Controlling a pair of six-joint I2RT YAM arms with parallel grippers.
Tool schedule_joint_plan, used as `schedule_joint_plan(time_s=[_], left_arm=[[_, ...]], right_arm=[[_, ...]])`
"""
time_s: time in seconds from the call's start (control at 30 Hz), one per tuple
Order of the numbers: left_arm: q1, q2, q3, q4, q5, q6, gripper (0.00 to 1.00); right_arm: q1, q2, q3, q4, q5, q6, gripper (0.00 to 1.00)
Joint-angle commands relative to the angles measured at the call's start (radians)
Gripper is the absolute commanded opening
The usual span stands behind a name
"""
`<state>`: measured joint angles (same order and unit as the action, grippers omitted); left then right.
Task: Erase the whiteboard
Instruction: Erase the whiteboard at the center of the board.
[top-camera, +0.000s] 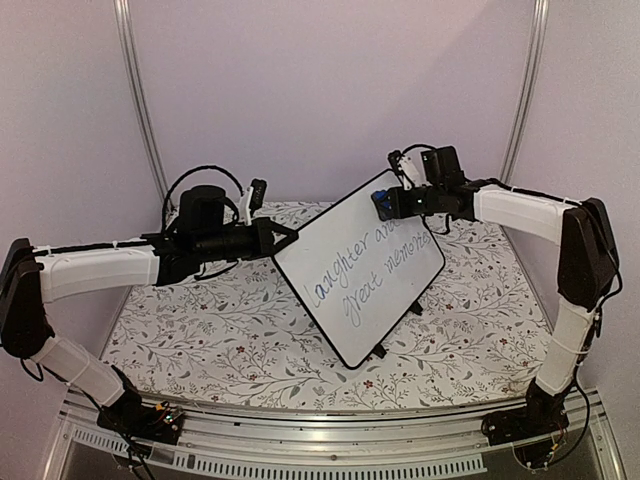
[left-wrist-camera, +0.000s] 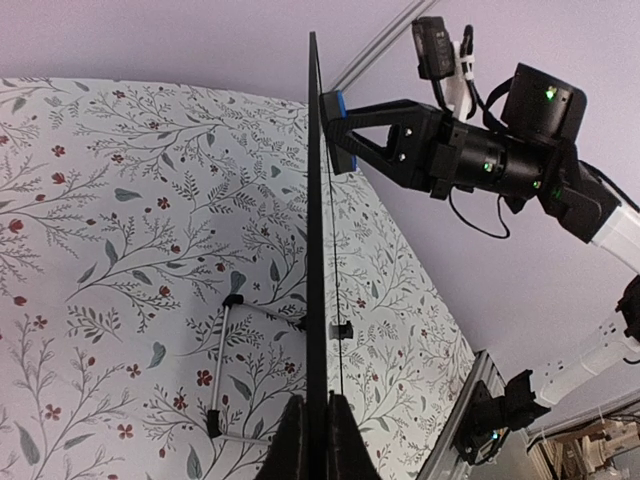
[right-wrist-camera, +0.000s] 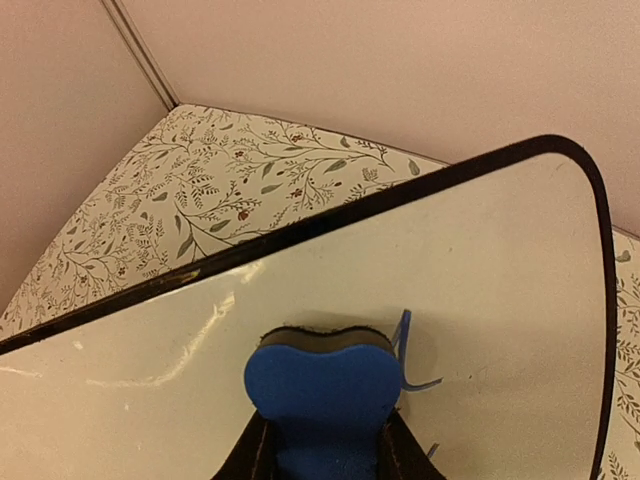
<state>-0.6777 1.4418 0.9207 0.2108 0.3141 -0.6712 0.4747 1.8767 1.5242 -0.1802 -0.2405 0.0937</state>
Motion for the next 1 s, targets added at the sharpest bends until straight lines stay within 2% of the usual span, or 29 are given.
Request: schedule_joint_plan(time_s=[0.0, 0.2, 0.67, 0.97], left_arm=[[-0.06, -0.002, 0.014, 0.031, 0.169, 0.06, 0.0], [-0.062, -0.001, 0.011, 0.035, 0.169, 0.058, 0.0], [-0.063, 0.003, 0.013, 0.032, 0.168, 0.062, 0.0], [-0.063, -0.002, 0.014, 0.03, 0.171, 0.062, 0.0]], right_arm=[[-0.023, -0.025, -0.127, -0.032, 0.006, 0.01, 0.16], [-0.044, -0.071, -0.178, 0.004, -0.018, 0.026, 0.16], [-0.044, 0.043, 0.038, -0.038, -0.045, 0.035, 0.17], [-0.046, -0.001, -0.082, -0.033, -0.02, 0.028, 0.16]])
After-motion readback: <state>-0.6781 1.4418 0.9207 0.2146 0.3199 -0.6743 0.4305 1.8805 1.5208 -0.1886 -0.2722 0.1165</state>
